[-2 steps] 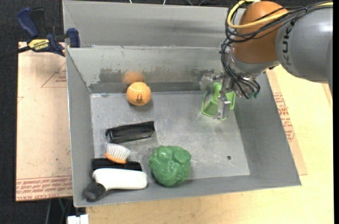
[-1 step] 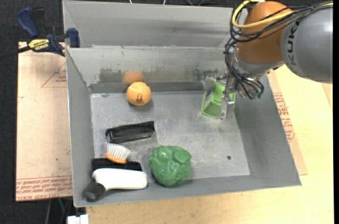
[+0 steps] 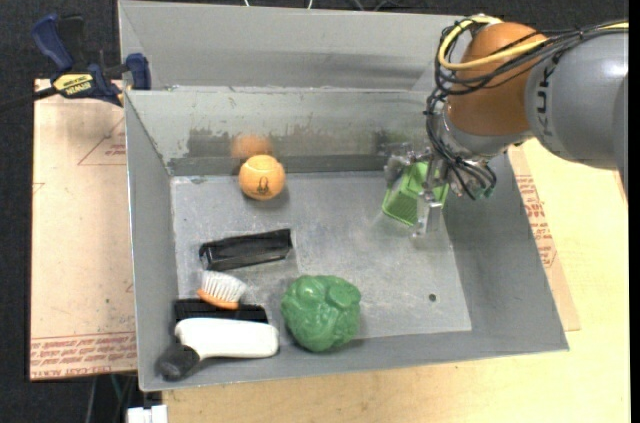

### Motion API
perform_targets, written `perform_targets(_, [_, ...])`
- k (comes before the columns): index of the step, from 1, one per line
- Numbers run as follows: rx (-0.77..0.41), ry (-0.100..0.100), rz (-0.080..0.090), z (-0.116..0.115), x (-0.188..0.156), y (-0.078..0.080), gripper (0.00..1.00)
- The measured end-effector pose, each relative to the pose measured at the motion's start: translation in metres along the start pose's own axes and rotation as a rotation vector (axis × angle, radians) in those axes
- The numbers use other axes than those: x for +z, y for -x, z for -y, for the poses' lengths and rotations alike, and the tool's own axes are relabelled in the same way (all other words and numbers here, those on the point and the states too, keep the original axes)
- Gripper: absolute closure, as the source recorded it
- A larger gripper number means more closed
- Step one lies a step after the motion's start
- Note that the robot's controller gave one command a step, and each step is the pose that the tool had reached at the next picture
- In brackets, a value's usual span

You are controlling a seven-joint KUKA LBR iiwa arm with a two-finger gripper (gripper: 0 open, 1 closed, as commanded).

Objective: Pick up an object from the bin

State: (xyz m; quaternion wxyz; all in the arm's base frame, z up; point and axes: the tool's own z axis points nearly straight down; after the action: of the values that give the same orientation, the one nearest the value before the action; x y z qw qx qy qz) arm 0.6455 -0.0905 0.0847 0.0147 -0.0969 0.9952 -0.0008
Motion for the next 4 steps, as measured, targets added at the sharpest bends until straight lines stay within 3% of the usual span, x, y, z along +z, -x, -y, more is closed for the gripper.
perform_targets(1, [0.009, 0.008, 0.008, 0.017, 0.007, -0.007, 0.0])
perform_targets(2, [0.039, 0.015, 0.006, -0.001, 0.01, -0.047, 1.0])
perform_targets(3, [0.039, 0.015, 0.006, -0.001, 0.01, -0.047, 1.0])
perform_targets(4, [0.149, 0.028, 0.001, 0.011, -0.038, -0.056, 1.0])
